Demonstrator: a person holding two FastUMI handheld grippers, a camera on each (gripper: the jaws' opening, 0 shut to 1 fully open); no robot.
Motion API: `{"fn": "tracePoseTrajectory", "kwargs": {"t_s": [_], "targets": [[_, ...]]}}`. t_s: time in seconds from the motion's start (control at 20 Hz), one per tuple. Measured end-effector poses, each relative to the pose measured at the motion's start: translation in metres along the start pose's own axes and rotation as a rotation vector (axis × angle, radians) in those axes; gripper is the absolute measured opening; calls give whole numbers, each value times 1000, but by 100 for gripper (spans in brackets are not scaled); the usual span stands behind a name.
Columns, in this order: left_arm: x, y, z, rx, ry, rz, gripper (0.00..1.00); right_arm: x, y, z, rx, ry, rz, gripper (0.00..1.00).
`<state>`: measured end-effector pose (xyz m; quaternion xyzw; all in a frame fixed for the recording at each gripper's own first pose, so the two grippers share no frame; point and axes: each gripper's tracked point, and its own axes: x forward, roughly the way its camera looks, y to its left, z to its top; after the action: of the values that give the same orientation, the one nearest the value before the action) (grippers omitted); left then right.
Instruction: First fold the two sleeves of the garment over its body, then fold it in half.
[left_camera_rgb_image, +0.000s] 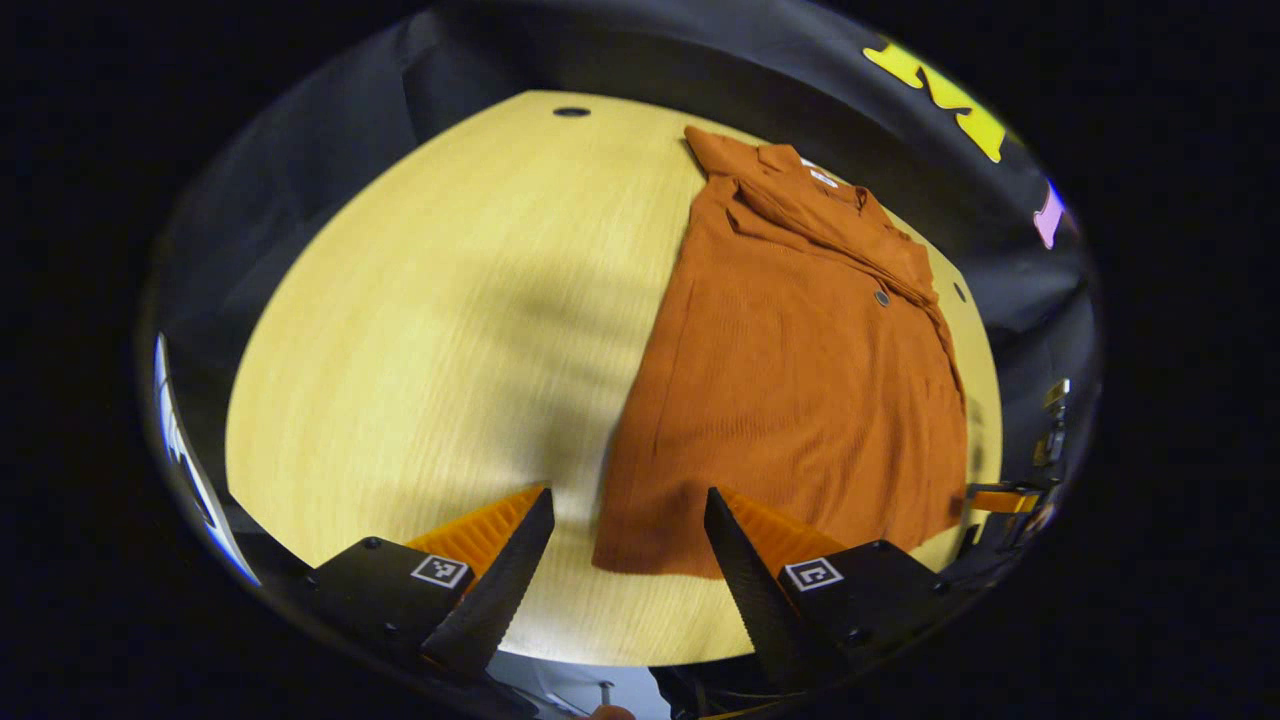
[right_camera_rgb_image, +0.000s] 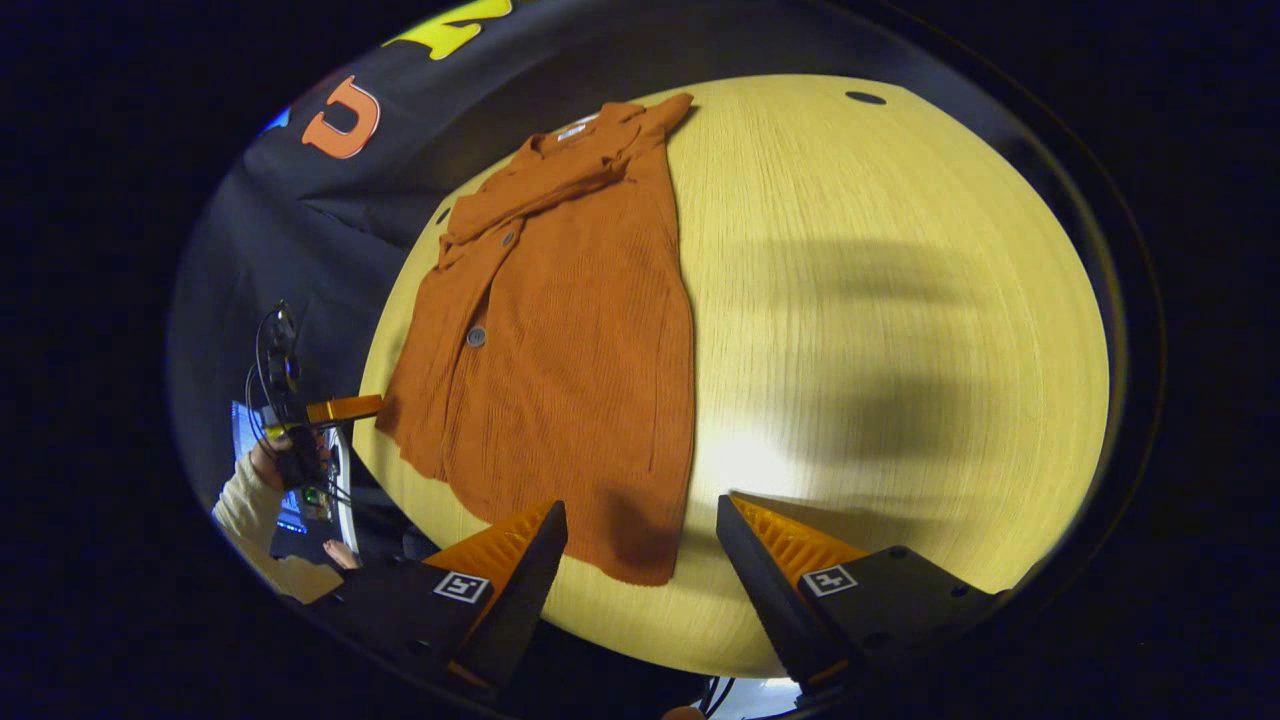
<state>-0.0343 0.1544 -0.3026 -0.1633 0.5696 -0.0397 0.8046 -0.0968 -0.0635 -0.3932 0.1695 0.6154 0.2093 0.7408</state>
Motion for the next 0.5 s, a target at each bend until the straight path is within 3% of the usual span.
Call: {"fn": "tracePoseTrajectory", "kwargs": {"t_s": [0.1,0.2,0.35,0.5], "targets": [[-8,-5,-2,22,96,-54,99,-1,0,0,67,33,63,96],[-22,-20,8,25,174,-190,96,2,3,-4,184,89,154,97],[-43,-40,17,-70,334,-325,98,5,9,-1,343,129,280,94],[-41,-50,25,-71,374,-410,95,7,12,0,342,123,306,92]]}}
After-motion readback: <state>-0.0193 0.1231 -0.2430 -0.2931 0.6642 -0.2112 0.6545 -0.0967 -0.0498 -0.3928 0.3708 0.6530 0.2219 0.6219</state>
